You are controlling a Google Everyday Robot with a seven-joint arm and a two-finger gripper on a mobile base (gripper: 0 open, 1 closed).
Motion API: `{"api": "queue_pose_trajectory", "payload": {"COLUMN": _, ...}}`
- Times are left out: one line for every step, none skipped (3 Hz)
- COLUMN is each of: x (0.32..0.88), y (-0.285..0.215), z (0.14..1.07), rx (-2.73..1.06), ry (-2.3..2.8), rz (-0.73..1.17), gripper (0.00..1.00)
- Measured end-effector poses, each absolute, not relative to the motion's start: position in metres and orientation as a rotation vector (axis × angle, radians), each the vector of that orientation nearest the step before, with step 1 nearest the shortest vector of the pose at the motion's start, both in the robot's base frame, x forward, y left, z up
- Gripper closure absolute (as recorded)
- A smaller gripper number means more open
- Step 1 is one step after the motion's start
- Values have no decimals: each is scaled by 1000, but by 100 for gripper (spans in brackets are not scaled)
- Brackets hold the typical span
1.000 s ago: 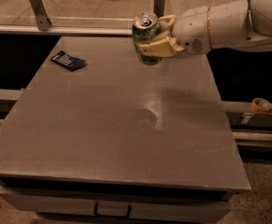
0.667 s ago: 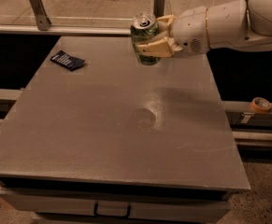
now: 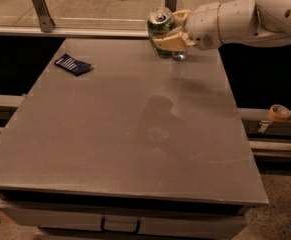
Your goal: Move green can near redbull can
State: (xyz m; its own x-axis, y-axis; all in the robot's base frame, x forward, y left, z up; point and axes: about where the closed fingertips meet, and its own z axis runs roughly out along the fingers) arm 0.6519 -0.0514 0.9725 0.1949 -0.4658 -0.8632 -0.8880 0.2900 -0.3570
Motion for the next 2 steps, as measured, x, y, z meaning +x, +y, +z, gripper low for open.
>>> {"api": "queue_pose_trajectory", "payload": {"x": 695, "y": -87, "z": 952, "rx": -1273, "ry": 1521, "rz": 394, "gripper": 100}}
{"api": "queue_pose_trajectory", "payload": {"x": 712, "y": -122, "z": 933, "rx": -1187, "ry": 1622, "rz": 343, "gripper": 100}}
